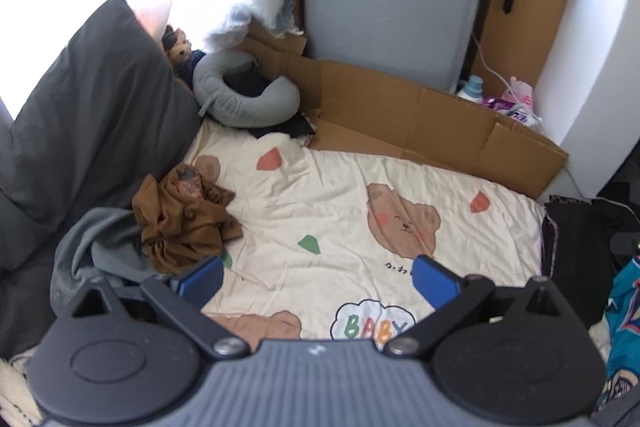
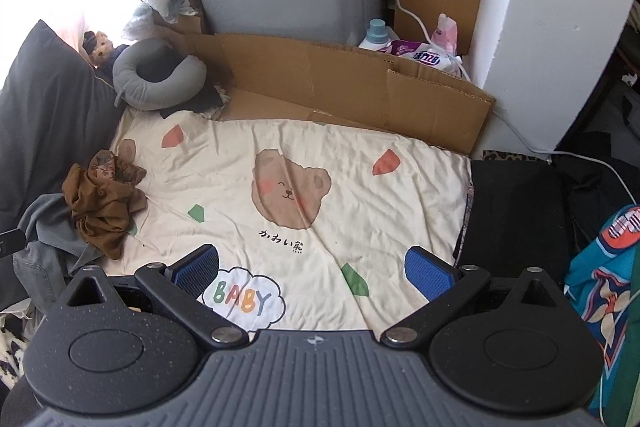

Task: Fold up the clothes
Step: 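Move both open tools toward the crumpled brown T-shirt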

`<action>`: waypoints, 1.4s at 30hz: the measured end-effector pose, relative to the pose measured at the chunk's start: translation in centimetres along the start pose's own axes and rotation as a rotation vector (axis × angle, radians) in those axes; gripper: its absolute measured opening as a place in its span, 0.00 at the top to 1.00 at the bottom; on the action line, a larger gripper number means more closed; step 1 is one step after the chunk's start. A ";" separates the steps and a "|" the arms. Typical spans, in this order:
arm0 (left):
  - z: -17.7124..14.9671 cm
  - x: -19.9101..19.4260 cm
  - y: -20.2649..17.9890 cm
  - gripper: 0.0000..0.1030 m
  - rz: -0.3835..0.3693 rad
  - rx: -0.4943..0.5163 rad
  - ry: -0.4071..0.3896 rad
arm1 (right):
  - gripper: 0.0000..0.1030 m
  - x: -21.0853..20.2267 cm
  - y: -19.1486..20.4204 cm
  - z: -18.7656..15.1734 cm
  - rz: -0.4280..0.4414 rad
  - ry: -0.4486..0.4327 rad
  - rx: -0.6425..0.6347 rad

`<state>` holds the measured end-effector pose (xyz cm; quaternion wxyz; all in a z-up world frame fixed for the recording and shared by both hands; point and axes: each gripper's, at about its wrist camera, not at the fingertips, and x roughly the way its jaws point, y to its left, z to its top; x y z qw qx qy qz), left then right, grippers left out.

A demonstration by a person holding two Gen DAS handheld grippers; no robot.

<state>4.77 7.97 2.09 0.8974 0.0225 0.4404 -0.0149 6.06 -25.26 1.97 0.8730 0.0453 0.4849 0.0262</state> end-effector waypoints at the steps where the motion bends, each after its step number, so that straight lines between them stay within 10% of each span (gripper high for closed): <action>1: 0.1 0.3 0.3 0.01 0.003 -0.004 0.000 | 0.01 0.4 0.1 0.2 -0.001 0.000 -0.006; 27: -0.4 10.8 7.8 0.07 0.070 -0.161 0.034 | 0.01 12.3 10.0 4.8 0.092 0.071 -0.294; 42: -3.3 16.6 11.8 0.20 0.195 -0.224 -0.078 | 0.02 21.0 12.0 3.8 0.201 0.090 -0.415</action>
